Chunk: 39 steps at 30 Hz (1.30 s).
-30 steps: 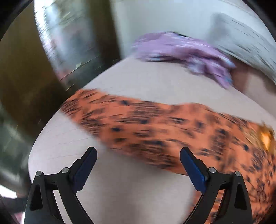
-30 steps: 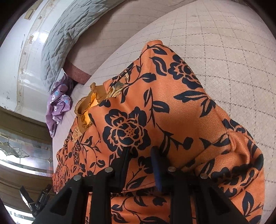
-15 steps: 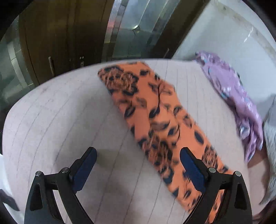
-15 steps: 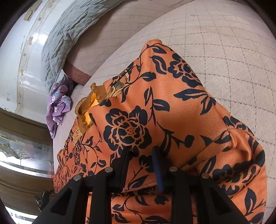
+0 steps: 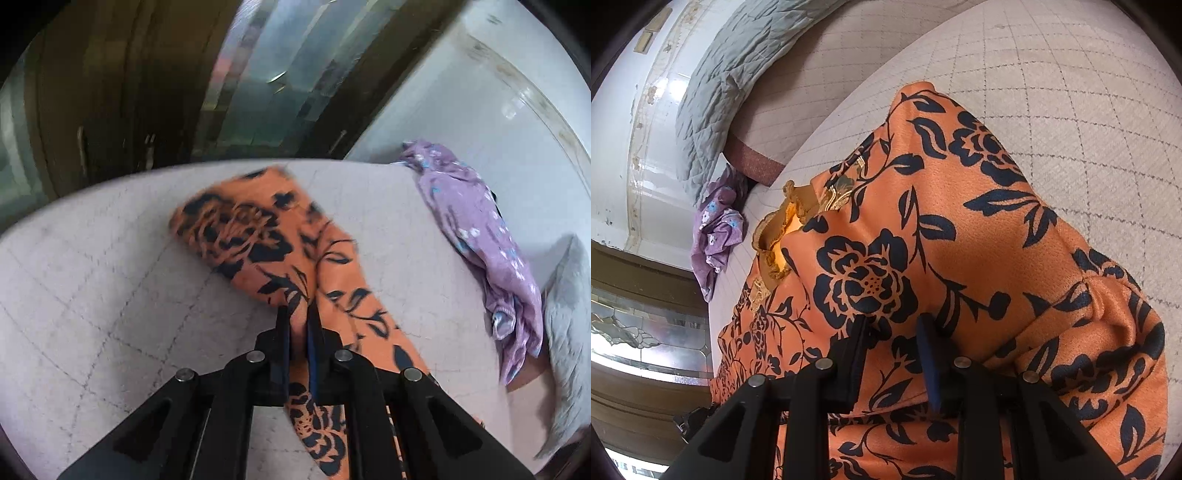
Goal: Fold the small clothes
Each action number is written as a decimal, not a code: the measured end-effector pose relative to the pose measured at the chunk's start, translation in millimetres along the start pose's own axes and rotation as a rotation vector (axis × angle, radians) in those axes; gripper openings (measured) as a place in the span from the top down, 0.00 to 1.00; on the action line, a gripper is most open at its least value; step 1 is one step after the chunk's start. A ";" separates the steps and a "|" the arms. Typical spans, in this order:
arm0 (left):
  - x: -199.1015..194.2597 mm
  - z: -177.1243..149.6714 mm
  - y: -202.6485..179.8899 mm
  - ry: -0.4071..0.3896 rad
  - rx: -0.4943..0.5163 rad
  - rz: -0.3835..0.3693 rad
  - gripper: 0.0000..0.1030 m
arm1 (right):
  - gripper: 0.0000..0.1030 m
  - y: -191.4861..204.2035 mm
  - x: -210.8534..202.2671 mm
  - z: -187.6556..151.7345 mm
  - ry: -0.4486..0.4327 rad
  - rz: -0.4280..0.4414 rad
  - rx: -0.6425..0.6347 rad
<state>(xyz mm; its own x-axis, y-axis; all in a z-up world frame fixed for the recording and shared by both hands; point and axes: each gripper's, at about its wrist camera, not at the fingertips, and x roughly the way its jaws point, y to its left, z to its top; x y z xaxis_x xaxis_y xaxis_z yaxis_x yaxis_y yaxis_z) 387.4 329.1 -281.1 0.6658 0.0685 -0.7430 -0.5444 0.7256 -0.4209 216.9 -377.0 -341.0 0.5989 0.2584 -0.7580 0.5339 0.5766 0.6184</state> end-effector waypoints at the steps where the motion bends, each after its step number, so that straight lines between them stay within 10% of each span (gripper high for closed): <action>1: -6.4 -0.4 -9.8 -0.017 0.034 -0.004 0.93 | 0.70 0.3 -0.2 -0.5 0.000 0.000 0.005; 6: -56.2 -24.2 -76.9 -0.074 0.239 -0.087 0.93 | 0.69 2.6 -4.2 0.4 0.008 0.001 0.018; 14: -136.7 -149.2 -214.3 -0.078 0.661 -0.294 0.93 | 0.69 15.1 -35.3 -0.9 -0.070 0.014 -0.030; 26: -137.2 -385.6 -291.2 0.331 1.189 -0.381 0.83 | 0.69 -2.8 -67.1 13.3 -0.136 0.027 -0.003; 30: -162.8 -363.0 -276.2 0.330 1.165 -0.444 0.59 | 0.65 6.2 -58.6 13.3 -0.080 0.078 -0.032; 33: -187.9 -304.7 -258.3 0.193 1.025 -0.475 0.29 | 0.19 22.4 -55.4 6.8 -0.065 0.126 -0.084; 39: -161.5 -224.9 -216.6 -0.025 0.938 -0.152 0.27 | 0.20 85.8 -37.0 -21.9 -0.042 0.141 -0.338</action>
<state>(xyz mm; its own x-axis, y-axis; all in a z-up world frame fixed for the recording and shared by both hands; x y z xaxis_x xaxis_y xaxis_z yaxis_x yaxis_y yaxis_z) 283.0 6.9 -187.0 0.7121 -0.0654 -0.6990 0.1739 0.9811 0.0854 227.4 -320.2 -264.5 0.6803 0.3254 -0.6568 0.2212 0.7632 0.6071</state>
